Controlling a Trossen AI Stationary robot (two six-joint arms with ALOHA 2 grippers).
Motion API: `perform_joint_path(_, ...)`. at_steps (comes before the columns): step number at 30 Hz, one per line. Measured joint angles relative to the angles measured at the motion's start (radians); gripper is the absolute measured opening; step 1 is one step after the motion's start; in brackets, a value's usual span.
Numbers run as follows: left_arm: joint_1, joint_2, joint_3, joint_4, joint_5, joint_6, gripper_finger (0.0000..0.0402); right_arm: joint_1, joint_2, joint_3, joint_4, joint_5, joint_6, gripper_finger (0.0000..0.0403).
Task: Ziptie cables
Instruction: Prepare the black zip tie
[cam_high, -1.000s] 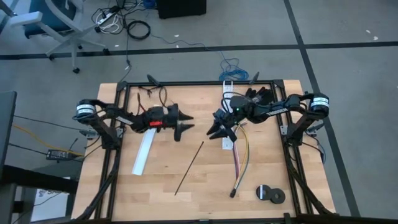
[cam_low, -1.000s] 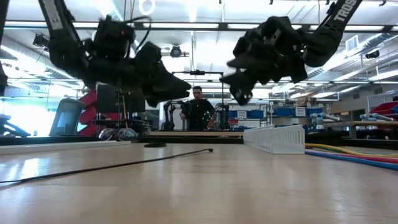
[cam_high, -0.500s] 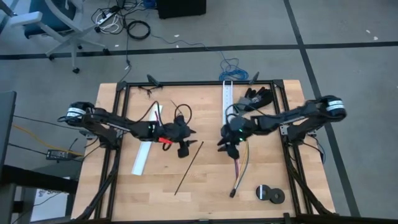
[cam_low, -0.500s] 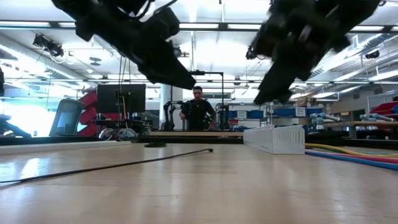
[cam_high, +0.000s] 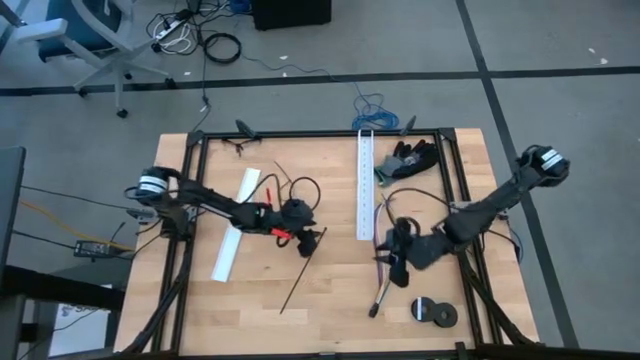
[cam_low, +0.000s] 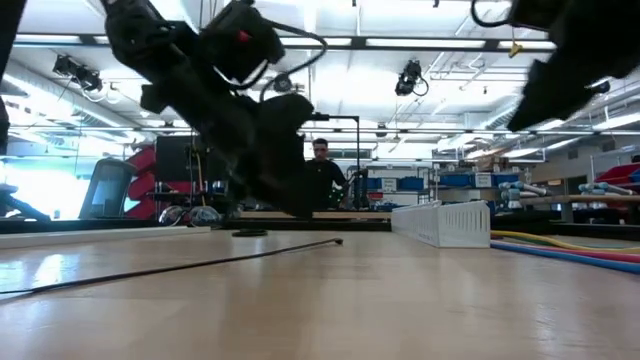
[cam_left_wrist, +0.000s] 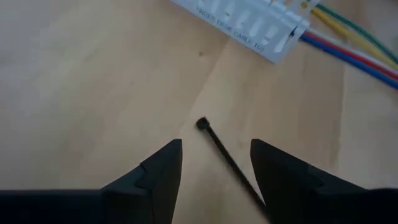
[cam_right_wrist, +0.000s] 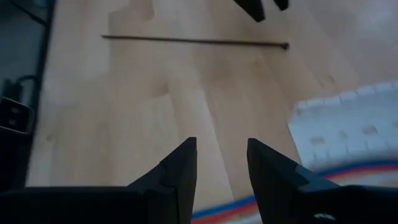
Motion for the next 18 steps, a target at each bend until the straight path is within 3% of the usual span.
perform_joint_path(7,0.024,0.122,0.117,-0.008,0.084,-0.046,0.0202,0.127,0.008,0.0,-0.065,0.125,0.124,0.0119)
perform_joint_path(18,0.043,0.146,0.204,-0.135,0.068,-0.094,0.0202,0.187,0.016,0.0,-0.047,0.142,0.176,0.0117)
